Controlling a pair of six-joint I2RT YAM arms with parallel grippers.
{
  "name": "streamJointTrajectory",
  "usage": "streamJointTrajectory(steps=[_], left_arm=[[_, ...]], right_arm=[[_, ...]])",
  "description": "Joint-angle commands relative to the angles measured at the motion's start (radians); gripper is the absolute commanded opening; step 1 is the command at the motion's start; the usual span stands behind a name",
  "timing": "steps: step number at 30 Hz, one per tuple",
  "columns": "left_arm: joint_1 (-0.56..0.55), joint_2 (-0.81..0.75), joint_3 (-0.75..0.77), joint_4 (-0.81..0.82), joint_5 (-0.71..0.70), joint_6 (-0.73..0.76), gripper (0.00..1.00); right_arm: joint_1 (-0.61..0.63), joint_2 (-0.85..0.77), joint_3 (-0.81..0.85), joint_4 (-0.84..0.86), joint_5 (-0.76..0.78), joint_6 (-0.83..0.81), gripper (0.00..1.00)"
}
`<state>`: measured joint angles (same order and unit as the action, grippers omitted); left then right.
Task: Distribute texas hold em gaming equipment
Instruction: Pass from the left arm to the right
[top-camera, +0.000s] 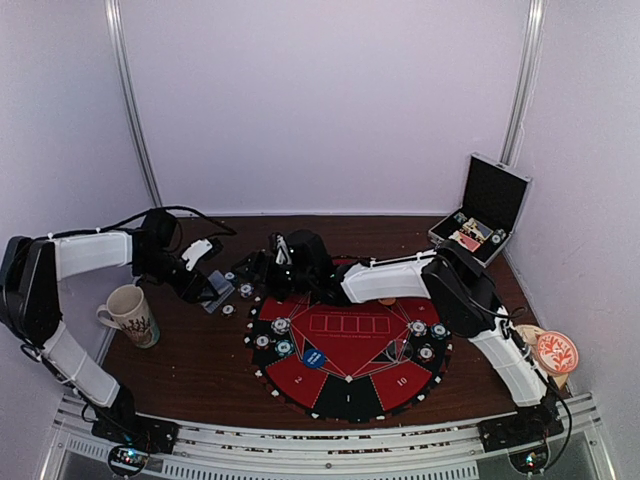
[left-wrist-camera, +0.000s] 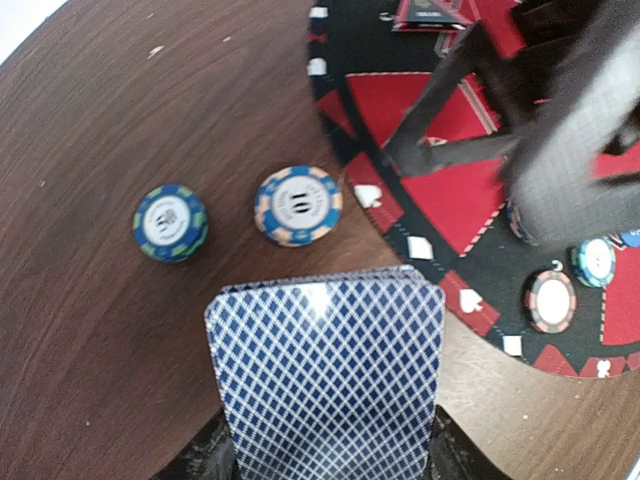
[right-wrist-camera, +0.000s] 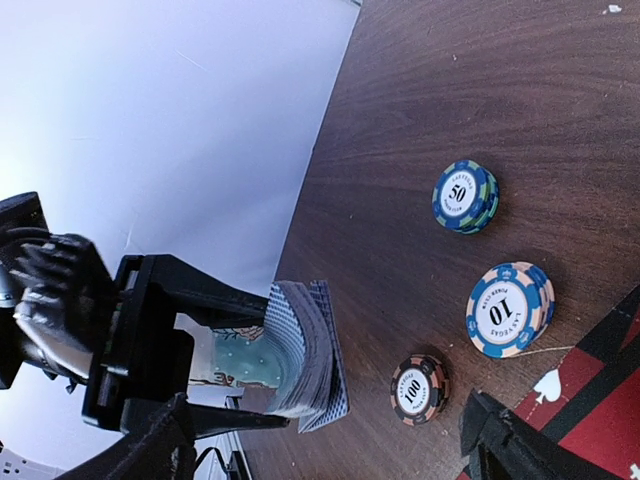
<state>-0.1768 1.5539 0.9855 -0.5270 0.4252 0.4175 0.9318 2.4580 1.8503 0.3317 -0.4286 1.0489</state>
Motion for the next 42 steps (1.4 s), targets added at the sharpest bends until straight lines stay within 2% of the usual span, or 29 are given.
streamJointTrajectory(steps=[1, 10, 21, 33, 42], left_arm=[[-0.039, -0.048, -0.019, -0.003, 0.067, 0.050, 0.52], [-0.082, -0.096, -0.039, -0.024, 0.101, 0.080, 0.52], [-0.142, -0.122, -0.071, -0.030, 0.086, 0.113, 0.52], [-0.163, -0.131, -0.085, -0.030, 0.071, 0.120, 0.52], [-0.166, -0.126, -0.082, -0.030, 0.069, 0.119, 0.52]], right_arm=[[0.014, 0.034, 0.035, 0.033, -0.060, 0.033, 0.93], [0.035, 0.038, 0.021, 0.018, -0.118, 0.012, 0.89], [0.042, 0.045, 0.021, 0.018, -0.176, 0.012, 0.76], [0.044, 0.062, 0.021, 0.020, -0.222, 0.022, 0.43], [0.050, 0.068, 0.024, 0.005, -0.253, 0.006, 0.35]])
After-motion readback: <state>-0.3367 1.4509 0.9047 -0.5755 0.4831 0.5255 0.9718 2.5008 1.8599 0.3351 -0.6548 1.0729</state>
